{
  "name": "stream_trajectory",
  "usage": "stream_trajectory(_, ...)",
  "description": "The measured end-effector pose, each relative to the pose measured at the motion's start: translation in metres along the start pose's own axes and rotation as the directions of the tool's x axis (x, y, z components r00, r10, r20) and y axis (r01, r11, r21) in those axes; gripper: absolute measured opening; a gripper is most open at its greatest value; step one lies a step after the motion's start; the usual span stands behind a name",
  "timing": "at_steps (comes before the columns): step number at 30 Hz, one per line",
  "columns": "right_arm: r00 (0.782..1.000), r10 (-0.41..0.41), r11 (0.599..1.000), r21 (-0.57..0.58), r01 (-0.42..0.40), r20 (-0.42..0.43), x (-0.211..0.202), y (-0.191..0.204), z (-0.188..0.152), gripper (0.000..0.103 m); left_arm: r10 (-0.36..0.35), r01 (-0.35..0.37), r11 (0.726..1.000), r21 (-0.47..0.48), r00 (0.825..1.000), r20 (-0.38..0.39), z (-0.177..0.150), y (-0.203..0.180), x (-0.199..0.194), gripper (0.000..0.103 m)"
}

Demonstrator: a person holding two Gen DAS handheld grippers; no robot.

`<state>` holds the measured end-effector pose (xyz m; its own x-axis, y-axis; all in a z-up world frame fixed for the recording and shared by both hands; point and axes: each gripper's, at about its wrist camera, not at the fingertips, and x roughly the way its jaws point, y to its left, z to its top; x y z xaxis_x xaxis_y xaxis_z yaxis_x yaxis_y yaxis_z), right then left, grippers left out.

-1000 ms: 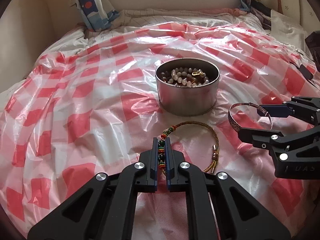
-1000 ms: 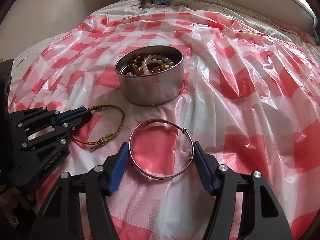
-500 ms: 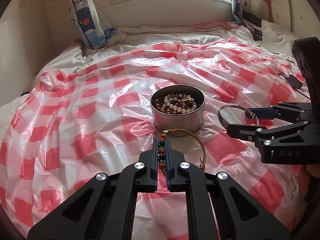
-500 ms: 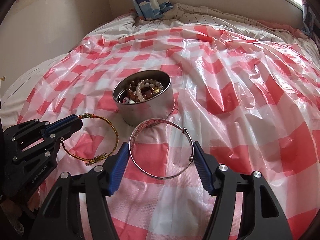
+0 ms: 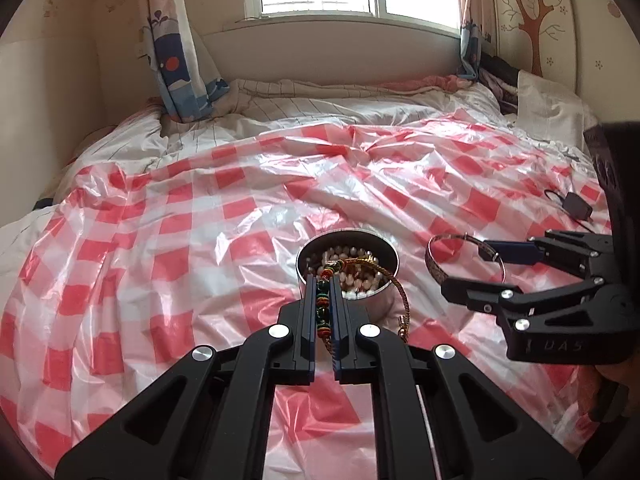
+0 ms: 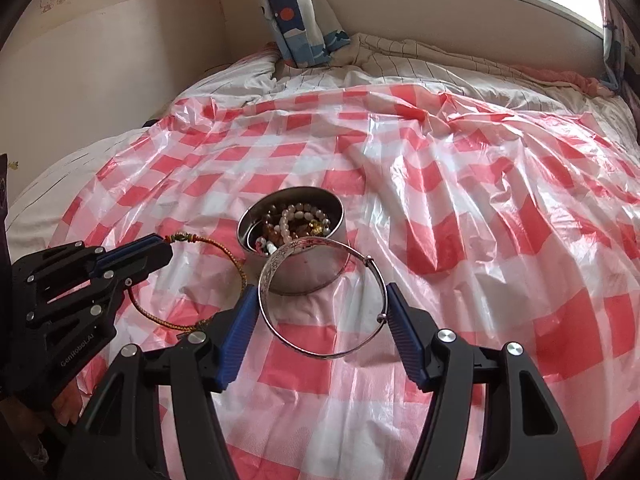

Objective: Organize jewelry

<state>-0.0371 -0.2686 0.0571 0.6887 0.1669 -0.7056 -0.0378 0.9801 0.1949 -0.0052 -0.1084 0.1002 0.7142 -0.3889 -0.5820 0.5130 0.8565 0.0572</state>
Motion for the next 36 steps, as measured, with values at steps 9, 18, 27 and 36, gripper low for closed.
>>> stream_trajectory(9, 1.000, -0.008, 1.000, -0.017, 0.009, 0.018, 0.001, -0.008, 0.021, 0.062, -0.045, 0.047, 0.997, -0.064, 0.998, 0.040, 0.039, 0.007, 0.036, 0.006)
stream_trajectory(18, 0.999, -0.027, 0.991, -0.132, 0.022, -0.033, 0.051, 0.012, 0.051, 0.062, 0.014, -0.037, 0.985, -0.169, 0.991, -0.137, 0.015, 0.057, 0.090, 0.035)
stream_trajectory(27, 0.994, -0.041, 0.980, -0.199, 0.020, -0.100, 0.090, 0.038, 0.049, 0.067, 0.072, -0.100, 0.979, -0.175, 0.984, -0.161, -0.012, 0.060, 0.069, 0.063)
stream_trajectory(36, 0.995, -0.051, 0.997, -0.061, 0.046, -0.084, 0.031, 0.011, -0.003, 0.081, 0.114, -0.137, 0.983, -0.120, 0.976, -0.184, -0.047, 0.032, 0.043, 0.085)
